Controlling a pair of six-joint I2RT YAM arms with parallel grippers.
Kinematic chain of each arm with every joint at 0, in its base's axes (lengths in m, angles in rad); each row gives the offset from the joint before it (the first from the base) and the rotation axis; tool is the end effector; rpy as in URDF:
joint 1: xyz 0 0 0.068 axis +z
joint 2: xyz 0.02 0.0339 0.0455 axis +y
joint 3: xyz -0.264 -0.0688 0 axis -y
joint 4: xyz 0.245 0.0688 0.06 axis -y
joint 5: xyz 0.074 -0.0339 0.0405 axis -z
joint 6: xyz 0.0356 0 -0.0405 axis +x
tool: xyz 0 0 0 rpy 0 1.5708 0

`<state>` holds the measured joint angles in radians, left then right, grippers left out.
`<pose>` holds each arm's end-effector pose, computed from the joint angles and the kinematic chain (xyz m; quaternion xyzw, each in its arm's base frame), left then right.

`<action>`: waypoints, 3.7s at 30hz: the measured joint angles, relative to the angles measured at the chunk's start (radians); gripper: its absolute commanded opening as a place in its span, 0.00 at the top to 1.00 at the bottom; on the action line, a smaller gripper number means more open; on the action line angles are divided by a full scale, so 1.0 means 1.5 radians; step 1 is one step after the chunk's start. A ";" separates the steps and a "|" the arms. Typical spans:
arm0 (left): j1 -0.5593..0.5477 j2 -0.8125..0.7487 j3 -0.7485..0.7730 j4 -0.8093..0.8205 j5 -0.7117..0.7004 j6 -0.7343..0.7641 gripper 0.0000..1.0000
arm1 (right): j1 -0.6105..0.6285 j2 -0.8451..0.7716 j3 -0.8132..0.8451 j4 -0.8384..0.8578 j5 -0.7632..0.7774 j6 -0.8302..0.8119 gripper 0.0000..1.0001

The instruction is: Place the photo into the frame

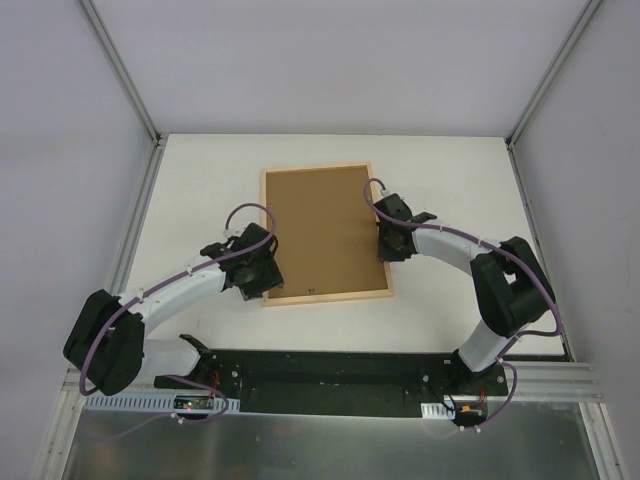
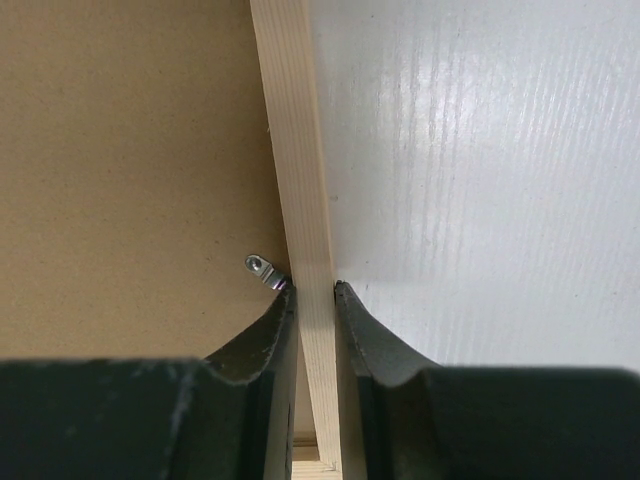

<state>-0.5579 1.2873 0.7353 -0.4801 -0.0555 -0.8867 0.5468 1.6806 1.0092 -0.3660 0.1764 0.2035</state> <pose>0.2067 -0.1267 0.1955 -0.1650 0.9494 -0.1558 0.2173 0.2881 0.1681 0.1766 -0.1413 0.9507 0.0171 0.2754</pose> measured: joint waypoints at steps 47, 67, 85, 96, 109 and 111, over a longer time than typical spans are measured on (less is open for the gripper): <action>0.016 0.109 0.010 0.051 -0.015 -0.252 0.43 | 0.076 -0.055 -0.098 0.124 -0.009 0.081 0.57; 0.016 0.105 0.008 0.053 -0.014 -0.228 0.44 | 0.073 0.003 -0.020 0.080 -0.005 0.048 1.00; 0.055 0.166 0.068 0.029 0.010 -0.152 0.45 | 0.106 -0.080 -0.130 0.147 0.041 0.177 1.00; 0.119 0.233 0.155 -0.008 0.012 -0.025 0.44 | 0.228 -0.100 -0.159 0.154 0.119 0.318 0.84; 0.119 0.183 0.101 0.039 0.031 -0.009 0.44 | 0.258 -0.085 -0.144 0.152 0.092 0.312 0.69; 0.119 0.182 0.096 0.044 0.032 -0.009 0.46 | 0.257 -0.081 -0.137 0.145 0.089 0.310 0.68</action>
<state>-0.3801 1.5608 0.8791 -0.4145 -0.0071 -0.8997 0.9329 1.5597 0.8040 -0.1482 0.3092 0.6678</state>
